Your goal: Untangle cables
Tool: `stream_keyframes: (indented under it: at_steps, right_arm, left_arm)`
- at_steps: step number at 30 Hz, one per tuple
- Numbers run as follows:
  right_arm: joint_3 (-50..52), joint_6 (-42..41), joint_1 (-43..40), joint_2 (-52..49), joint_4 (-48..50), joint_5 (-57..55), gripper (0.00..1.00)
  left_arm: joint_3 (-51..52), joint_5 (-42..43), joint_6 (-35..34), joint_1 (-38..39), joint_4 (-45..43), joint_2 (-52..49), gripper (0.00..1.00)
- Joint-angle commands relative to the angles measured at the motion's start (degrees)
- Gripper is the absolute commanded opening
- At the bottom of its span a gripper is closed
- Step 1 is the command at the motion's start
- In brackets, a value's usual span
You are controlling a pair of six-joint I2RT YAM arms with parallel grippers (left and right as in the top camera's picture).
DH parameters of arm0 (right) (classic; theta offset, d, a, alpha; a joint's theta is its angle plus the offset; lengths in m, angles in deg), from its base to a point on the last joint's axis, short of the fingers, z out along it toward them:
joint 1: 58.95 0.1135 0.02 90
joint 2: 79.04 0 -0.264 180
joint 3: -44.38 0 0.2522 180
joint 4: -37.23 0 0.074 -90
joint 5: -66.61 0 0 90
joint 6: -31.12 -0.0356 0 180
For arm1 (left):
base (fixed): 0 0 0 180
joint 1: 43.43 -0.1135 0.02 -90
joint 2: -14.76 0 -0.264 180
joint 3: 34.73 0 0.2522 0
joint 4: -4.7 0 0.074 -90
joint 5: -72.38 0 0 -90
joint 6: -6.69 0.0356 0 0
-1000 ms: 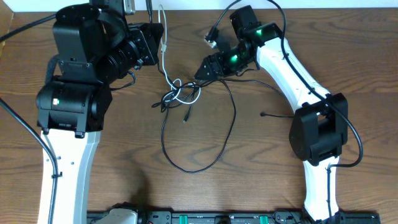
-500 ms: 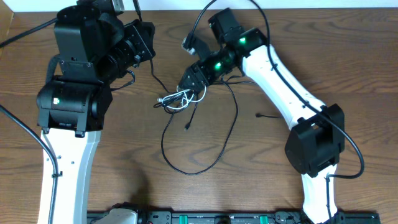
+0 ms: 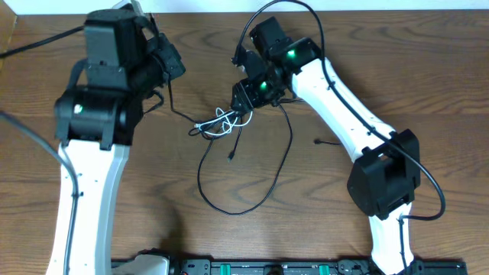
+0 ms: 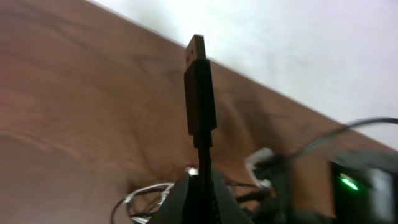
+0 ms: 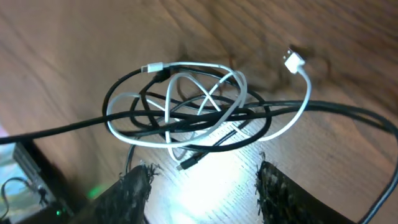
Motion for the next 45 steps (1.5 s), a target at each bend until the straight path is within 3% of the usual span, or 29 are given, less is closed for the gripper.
stream_keyframes:
  at_steps: [1, 4, 14, 29, 38, 45]
  right_arm:
    - [0.1, -5.8, 4.0, 0.5, -0.2, -6.7, 0.53]
    - [0.2, -8.2, 6.4, 0.3, -0.5, -11.3, 0.52]
    - [0.3, -9.2, 8.9, -1.2, -0.3, -12.1, 0.5]
    - [0.4, -9.0, 9.2, -6.8, 1.1, -12.5, 0.33]
    - [-0.7, -8.5, 7.5, -5.8, 2.8, -12.5, 0.01]
    - [-1.3, -6.6, 3.3, 4.6, 1.3, -10.1, 0.01]
  left_arm:
    - [-0.3, -4.7, -0.3, -1.7, 1.5, -3.5, 0.08]
    - [-0.3, -5.1, -0.3, -4.2, 3.1, -7.2, 0.08]
    - [-0.3, -3.4, -0.3, -10.3, 6.2, -16.6, 0.08]
    - [-0.3, -3.2, -0.3, -10.4, 7.2, -18.5, 0.08]
    - [-0.3, -3.2, -0.3, -10.4, 7.2, -18.5, 0.08]
    - [-0.2, -3.2, -0.3, -10.4, 7.3, -18.5, 0.08]
